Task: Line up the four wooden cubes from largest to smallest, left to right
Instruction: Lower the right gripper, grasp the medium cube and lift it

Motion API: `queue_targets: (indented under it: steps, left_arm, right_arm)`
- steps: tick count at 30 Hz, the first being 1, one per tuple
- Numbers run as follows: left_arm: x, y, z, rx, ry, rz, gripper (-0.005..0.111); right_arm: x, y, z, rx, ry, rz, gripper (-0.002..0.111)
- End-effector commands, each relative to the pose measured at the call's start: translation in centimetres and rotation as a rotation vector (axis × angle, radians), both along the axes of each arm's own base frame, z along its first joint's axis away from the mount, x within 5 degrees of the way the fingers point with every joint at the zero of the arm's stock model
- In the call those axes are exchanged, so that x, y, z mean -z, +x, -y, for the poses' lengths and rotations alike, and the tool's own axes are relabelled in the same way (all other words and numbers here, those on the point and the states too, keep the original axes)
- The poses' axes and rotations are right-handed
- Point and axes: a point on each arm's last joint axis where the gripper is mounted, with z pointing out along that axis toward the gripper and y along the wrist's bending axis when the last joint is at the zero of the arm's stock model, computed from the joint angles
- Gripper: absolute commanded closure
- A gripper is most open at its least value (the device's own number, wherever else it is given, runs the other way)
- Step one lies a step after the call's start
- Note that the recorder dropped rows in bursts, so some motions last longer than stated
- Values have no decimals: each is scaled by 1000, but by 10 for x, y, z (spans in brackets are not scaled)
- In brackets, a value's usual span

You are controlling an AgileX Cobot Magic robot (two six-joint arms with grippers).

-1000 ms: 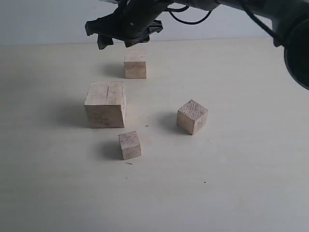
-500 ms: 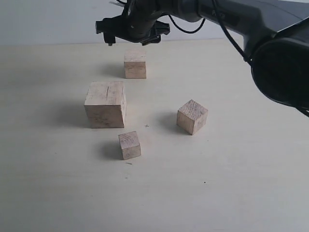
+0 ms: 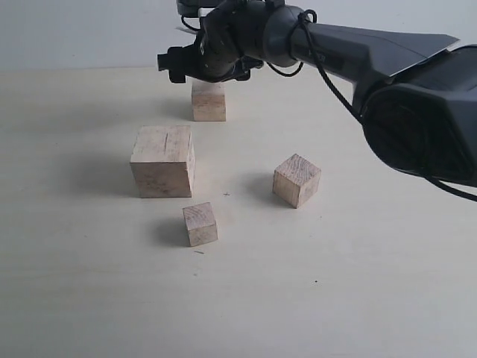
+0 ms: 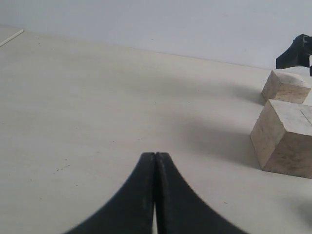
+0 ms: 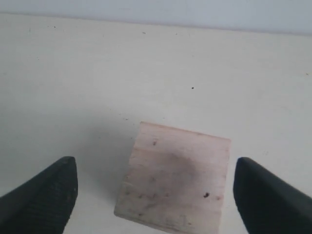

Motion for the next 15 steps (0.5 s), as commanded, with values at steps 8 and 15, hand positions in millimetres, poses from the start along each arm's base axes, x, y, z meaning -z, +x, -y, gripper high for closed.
queue_targets:
  steps: [8,15]
  left_arm:
    - [0,0,0,6,7,11,107]
    - [0,0,0,6,9,11,107]
  right_arm:
    - [9,7,-1,3,3,55,27]
    - [35,7,-1,4,-27,16,28]
